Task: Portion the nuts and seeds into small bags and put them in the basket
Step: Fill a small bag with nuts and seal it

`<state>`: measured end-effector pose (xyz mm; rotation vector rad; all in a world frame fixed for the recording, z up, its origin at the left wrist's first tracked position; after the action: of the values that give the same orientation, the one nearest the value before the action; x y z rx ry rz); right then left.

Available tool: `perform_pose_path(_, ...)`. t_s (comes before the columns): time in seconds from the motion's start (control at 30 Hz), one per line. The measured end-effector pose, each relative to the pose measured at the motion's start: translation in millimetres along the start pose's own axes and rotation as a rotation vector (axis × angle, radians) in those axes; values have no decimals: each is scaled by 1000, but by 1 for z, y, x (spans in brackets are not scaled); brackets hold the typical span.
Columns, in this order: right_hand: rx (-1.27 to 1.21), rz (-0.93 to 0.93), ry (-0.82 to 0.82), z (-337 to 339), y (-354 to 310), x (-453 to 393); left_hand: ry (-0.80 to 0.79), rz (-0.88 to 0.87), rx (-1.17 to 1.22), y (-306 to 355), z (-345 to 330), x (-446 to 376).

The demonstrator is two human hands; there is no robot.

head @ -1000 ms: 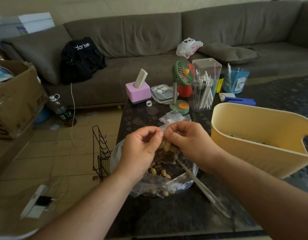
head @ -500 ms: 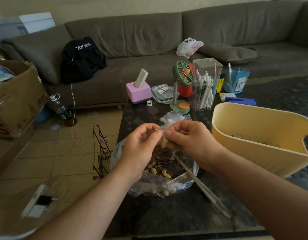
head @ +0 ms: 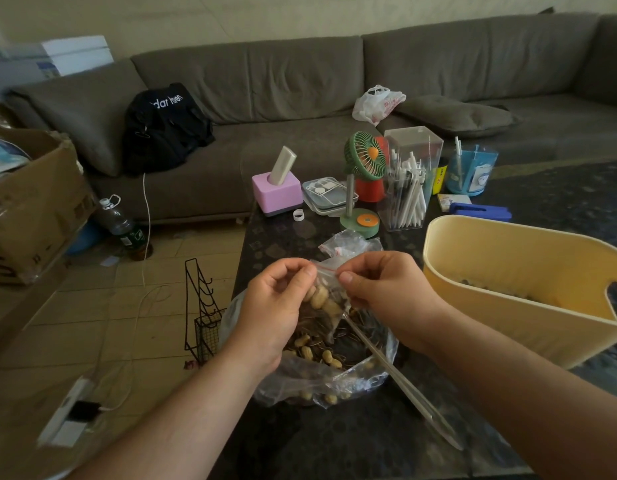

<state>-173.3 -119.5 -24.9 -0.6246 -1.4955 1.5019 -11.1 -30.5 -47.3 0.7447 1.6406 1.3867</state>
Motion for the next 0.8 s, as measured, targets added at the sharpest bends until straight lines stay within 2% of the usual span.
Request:
perform_pose_path(0.2,44,25,-67,-1,-3,4,38,-18,-32,0,1,0)
perform_pose_path(0.33,17,14,-124,-5,-3,5,0,-15,-66,3,-1,1)
perform_pose_path(0.5,168,135,-69,-6,-5,8,-82,-72,-130,6,-7,7)
perform_pose_path(0.8,201,153,-46,-6,-1,7,-130,-79,-162,4,-11,6)
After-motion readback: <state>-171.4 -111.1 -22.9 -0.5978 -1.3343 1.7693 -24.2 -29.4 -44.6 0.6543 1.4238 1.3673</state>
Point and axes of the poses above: each hand's wrist, its own x-axis away from the middle knuckle, its own z-axis out of the back of the hand, y = z × x, the point moved 2 cm from there along -x, towards the middle knuckle, and after that the axes turned 10 degrees about -z, right-handed, at the moved point
